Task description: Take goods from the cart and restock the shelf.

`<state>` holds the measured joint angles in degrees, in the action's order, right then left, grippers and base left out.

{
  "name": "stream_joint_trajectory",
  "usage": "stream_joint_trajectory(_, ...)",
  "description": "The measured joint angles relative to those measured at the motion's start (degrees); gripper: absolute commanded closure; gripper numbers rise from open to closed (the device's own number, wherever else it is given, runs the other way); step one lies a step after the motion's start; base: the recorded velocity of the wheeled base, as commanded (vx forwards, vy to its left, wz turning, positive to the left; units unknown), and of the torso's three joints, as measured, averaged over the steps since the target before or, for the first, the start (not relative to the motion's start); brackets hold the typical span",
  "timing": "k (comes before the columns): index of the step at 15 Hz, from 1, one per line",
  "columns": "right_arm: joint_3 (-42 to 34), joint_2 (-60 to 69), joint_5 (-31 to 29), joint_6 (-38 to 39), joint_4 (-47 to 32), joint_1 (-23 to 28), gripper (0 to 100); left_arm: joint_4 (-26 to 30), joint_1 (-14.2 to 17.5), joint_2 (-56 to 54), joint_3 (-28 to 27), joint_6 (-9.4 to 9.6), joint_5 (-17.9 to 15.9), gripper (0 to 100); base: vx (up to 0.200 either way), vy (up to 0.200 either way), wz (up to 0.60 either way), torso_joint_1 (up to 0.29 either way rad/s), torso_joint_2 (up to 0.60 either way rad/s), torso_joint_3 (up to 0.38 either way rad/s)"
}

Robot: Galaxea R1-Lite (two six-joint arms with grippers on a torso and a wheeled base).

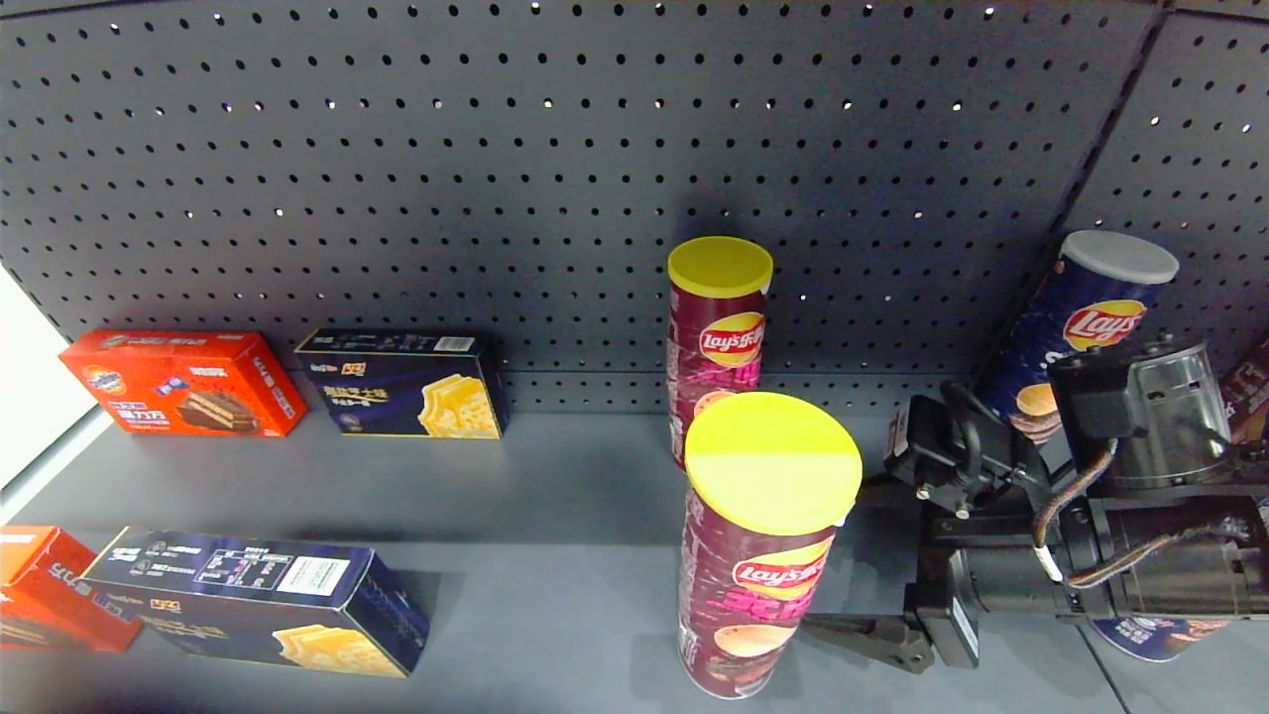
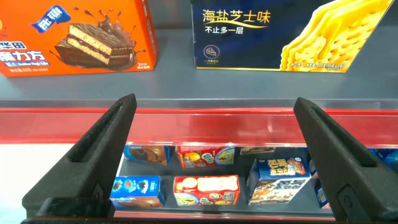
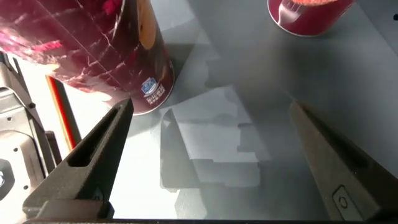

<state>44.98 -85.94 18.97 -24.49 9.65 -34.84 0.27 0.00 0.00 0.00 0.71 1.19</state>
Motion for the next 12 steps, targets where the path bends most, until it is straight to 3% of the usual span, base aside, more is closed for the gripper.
stream_joint_trajectory(12, 0.09, 0.04, -0.01, 0.0, -0.11, -0.46, 0, 0.0, 0.0, 0.0, 0.0, -0.02, 0.0, 0, 0.0, 0.0, 0.0, 0.0, 0.0, 0.0)
